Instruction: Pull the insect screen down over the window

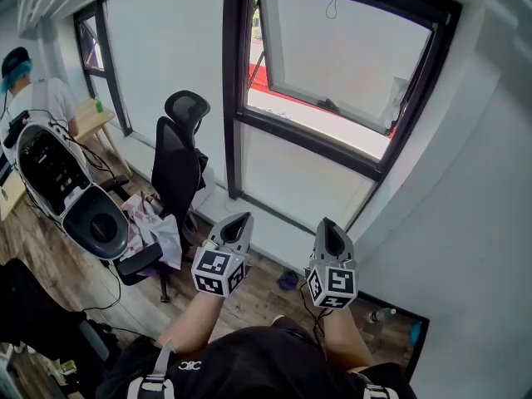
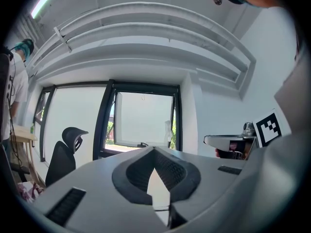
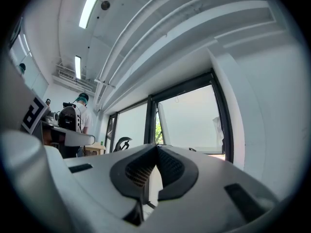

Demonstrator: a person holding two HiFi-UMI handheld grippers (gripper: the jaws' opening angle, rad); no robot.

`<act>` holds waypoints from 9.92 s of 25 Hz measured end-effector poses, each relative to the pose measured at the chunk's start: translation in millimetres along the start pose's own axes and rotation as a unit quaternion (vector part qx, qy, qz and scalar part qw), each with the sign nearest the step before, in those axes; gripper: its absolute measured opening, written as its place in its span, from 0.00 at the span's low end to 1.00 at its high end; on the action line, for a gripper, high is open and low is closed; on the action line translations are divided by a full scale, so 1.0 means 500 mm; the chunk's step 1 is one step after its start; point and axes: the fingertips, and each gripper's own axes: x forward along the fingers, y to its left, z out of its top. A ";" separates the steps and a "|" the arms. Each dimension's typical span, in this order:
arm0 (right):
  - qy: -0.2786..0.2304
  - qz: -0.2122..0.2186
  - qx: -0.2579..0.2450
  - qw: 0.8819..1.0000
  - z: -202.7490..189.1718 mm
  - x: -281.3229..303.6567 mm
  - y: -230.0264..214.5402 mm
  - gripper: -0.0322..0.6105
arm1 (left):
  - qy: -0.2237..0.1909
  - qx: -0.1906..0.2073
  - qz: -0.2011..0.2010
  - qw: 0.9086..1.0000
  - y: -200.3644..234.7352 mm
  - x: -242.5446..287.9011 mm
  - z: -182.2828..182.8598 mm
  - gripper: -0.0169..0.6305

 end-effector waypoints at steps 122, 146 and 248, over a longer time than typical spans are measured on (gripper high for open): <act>0.067 -0.256 -0.531 0.805 0.702 0.944 -0.752 0.28 | -0.128 0.632 -0.042 0.763 0.557 1.308 0.895 0.28; 0.131 -0.292 -0.564 0.761 0.805 1.008 -0.852 0.20 | -0.079 0.659 -0.038 0.747 0.558 1.387 0.936 0.11; 0.596 0.062 -0.400 0.693 -0.509 0.875 -0.777 0.09 | 0.331 0.549 -0.348 0.684 0.648 1.324 -0.392 0.06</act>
